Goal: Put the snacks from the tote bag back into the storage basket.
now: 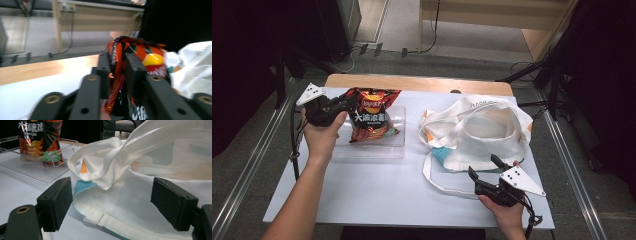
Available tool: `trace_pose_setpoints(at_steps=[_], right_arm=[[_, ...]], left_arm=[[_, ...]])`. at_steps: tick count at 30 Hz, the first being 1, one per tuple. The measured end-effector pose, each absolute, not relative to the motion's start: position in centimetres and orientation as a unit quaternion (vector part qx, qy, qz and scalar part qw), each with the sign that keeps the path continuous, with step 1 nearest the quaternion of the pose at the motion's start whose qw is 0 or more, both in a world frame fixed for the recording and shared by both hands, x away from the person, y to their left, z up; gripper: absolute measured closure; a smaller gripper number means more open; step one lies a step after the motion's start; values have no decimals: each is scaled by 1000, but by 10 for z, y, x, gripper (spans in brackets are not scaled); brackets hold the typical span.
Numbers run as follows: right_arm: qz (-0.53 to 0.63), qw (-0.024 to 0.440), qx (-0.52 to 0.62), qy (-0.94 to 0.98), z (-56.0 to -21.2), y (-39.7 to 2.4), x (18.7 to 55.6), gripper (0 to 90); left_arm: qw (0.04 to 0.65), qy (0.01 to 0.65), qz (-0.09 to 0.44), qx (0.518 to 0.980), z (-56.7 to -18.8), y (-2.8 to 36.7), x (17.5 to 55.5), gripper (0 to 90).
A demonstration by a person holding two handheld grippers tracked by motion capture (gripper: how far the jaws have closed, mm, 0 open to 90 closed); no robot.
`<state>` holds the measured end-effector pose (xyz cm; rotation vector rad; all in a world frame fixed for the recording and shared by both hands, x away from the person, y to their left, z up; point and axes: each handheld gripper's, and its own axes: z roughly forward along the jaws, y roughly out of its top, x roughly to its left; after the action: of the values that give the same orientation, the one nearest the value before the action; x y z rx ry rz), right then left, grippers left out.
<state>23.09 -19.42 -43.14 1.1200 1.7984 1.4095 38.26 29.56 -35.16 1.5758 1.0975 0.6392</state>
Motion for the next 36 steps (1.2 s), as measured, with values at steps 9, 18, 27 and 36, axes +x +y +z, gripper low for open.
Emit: trace_pose_setpoints(at_steps=[9, 18, 27, 36], right_arm=[[528, 296, 423, 674, -432, -196, 231, 184], [528, 295, 425, 674, -432, -196, 231, 184], [529, 294, 423, 675, -432, -195, 231, 183], [530, 295, 424, 673, -432, -197, 231, 183]], left_arm=[[505, 525, 251, 638, -363, 303, 383, 275], [519, 515, 242, 637, -376, 305, 357, 227], [526, 493, 244, 648, -382, 300, 337, 137], [515, 481, 270, 656, -390, 293, 317, 97]])
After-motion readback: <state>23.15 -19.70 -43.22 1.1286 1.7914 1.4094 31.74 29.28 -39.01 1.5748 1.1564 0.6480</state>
